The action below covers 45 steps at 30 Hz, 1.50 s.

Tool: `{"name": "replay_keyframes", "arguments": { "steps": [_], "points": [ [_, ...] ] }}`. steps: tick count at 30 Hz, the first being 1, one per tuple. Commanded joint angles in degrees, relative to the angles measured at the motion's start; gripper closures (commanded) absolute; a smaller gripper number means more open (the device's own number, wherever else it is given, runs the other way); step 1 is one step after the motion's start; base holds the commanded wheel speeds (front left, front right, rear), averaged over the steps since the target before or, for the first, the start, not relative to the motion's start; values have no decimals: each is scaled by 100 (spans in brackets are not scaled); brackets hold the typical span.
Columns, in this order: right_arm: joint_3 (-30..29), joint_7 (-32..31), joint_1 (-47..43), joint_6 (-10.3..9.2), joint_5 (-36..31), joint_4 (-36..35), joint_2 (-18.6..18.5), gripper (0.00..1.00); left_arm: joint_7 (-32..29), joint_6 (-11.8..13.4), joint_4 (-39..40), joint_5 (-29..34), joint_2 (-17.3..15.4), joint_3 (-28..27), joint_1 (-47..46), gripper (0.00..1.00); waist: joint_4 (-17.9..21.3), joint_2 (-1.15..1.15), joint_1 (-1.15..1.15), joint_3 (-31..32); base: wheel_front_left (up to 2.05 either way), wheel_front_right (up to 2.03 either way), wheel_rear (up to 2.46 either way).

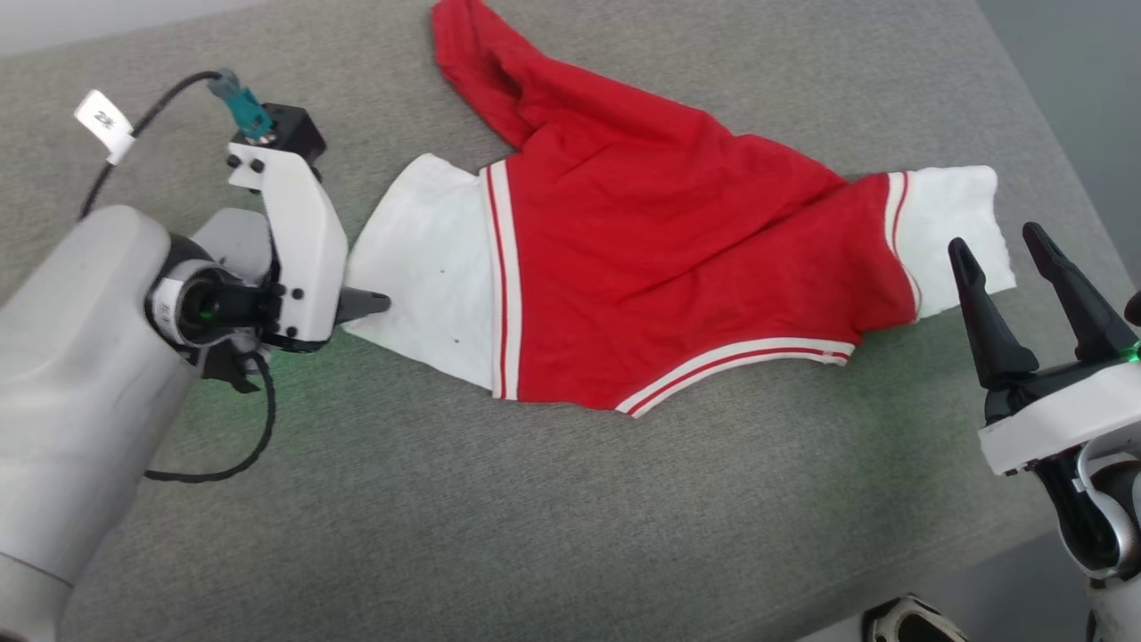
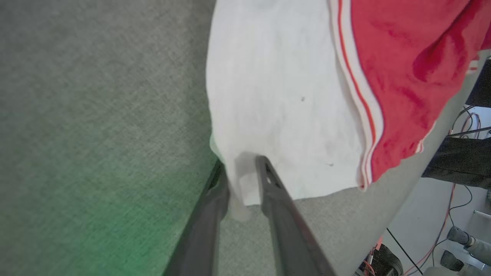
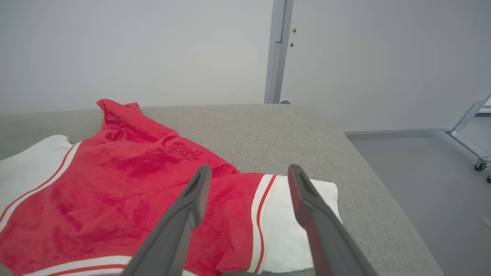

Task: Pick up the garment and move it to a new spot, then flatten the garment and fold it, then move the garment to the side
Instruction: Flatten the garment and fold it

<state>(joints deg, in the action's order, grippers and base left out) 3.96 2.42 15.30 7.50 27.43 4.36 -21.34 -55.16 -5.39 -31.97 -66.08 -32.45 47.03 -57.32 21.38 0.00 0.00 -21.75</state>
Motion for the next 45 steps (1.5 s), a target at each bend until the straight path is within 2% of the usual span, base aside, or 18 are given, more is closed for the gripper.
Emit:
{"name": "replay_keyframes", "arguments": {
  "steps": [1, 8, 17, 22, 26, 27, 28, 29, 30, 36, 39, 40, 45],
  "points": [
    [4, -28, 56, -2, -42, -33, 17, 0, 72, -22, -94, 11, 74, 44, 156, 100, -62, 0, 0, 4, 0, 0, 0],
    [-159, -190, -39, -2, -93, -148, -84, 0, 478, -111, -366, -139, 66, -170, 153, 100, -582, 0, 0, 192, 0, 0, 0],
    [-156, -549, -109, -2, -126, -414, -247, 0, 820, -164, -653, -295, -423, -397, 397, 100, -1397, 0, 0, 522, 0, 0, 0],
    [-147, -750, -124, -2, -148, -571, -313, 0, 1050, -175, -826, -341, -565, -474, 584, 100, -1635, 0, 0, 579, 0, 0, 0],
    [-143, -894, -128, -2, -168, -688, -347, 0, 1222, -189, -902, -352, -502, -488, 670, 100, -1726, 0, 0, 607, 0, 0, 0],
    [-142, -918, -134, -2, -175, -708, -357, 0, 1275, -192, -920, -345, -480, -488, 693, 96, -1743, 0, 0, 617, 0, 0, 0],
    [-136, -954, -143, -2, -179, -724, -366, 0, 1356, -197, -921, -321, -460, -479, 715, 66, -1759, 0, 0, 634, 0, 0, 0],
    [-133, -978, -157, -2, -184, -738, -382, 0, 1445, -198, -912, -276, -450, -470, 721, 21, -1780, 0, 0, 649, 0, 0, 0],
    [-125, -1014, -158, -2, -185, -754, -395, 0, 1560, -203, -906, -243, -461, -469, 727, 0, -1792, 0, 0, 660, 0, 0, 0],
    [-79, -1163, -179, -2, -206, -872, -489, 0, 2772, -215, -462, -86, -492, -526, 928, 0, -1926, 0, 0, 765, 0, 0, 0],
    [45, -1258, -205, -2, -194, -909, -528, 0, 3502, -216, -72, -104, -617, -591, 1159, 0, -2019, 0, 0, 809, 0, 0, 0],
    [45, -1258, -205, -2, -194, -909, -528, 0, 3502, -216, -72, -104, -617, -591, 1159, 0, -2019, 0, 0, 809, 0, 0, 0],
    [411, -1468, -279, -2, -59, -983, -693, 0, 4894, -217, 447, 309, -758, -527, 1695, 0, -2187, 0, 0, 876, 0, 0, 0]
  ]
}}
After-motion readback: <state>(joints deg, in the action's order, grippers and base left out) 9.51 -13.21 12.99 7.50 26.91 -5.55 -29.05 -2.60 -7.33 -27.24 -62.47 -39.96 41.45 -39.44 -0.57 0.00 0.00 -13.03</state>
